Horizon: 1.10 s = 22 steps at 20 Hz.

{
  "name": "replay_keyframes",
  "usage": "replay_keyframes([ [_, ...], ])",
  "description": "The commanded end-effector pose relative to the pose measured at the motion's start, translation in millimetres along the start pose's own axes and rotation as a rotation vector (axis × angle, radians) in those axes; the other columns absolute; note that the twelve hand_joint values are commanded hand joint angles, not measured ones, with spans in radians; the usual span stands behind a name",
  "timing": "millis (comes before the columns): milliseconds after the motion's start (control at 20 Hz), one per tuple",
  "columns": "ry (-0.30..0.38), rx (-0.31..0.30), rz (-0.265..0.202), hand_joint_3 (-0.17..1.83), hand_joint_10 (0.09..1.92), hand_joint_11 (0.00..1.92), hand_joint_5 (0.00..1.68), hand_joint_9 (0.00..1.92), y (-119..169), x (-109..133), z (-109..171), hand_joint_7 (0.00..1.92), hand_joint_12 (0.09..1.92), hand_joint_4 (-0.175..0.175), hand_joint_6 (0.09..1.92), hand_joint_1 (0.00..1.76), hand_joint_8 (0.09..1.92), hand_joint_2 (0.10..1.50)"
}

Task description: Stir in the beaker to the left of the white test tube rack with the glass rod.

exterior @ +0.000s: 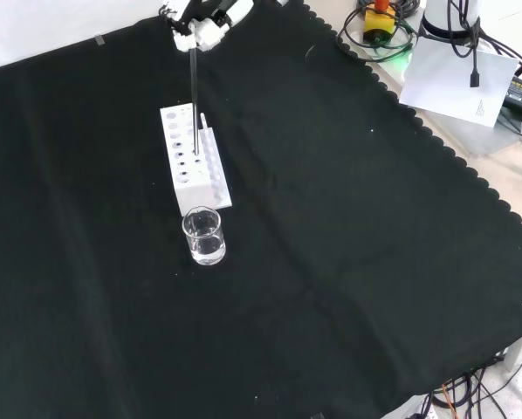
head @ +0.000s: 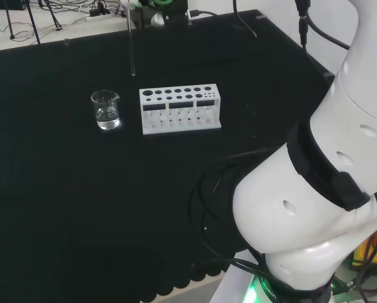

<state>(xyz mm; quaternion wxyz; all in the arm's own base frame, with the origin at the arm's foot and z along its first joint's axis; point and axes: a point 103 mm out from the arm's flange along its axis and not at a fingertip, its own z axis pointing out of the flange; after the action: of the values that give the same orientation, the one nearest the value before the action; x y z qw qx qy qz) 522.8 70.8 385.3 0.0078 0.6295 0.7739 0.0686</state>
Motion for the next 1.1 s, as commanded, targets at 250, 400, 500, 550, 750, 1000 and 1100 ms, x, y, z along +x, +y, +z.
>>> replay_keyframes([
  [250, 0.004, 0.003, -0.015, 0.00, 1.59, 1.52, 0.68, 0.84, 6, 5, 2, 0.74, 0.90, -0.175, 0.97, 1.36, 1.39, 1.22],
  [400, 0.007, -0.001, -0.033, 0.00, 1.59, 1.52, 0.68, 0.84, 14, 10, -1, 0.74, 0.91, -0.175, 0.97, 1.36, 1.39, 1.22],
  [500, 0.010, 0.000, -0.049, 0.00, 1.59, 1.52, 0.68, 0.84, 22, 17, -2, 0.74, 0.91, -0.175, 0.97, 1.36, 1.39, 1.22],
  [550, 0.013, -0.002, -0.057, 0.00, 1.59, 1.52, 0.68, 0.84, 24, 20, -2, 0.74, 0.91, -0.175, 0.97, 1.36, 1.39, 1.22],
  [750, 0.018, 0.005, -0.093, 0.00, 1.59, 1.52, 0.68, 0.83, 33, 34, 6, 0.74, 0.91, -0.175, 0.97, 1.36, 1.39, 1.22],
  [1000, 0.032, 0.023, -0.134, 0.00, 1.59, 1.52, 0.68, 0.83, 43, 50, 25, 0.73, 0.92, -0.175, 0.97, 1.36, 1.39, 1.22],
  [1100, 0.032, 0.037, -0.148, 0.00, 1.60, 1.51, 0.68, 0.83, 47, 55, 34, 0.73, 0.92, -0.175, 0.97, 1.36, 1.39, 1.22],
])
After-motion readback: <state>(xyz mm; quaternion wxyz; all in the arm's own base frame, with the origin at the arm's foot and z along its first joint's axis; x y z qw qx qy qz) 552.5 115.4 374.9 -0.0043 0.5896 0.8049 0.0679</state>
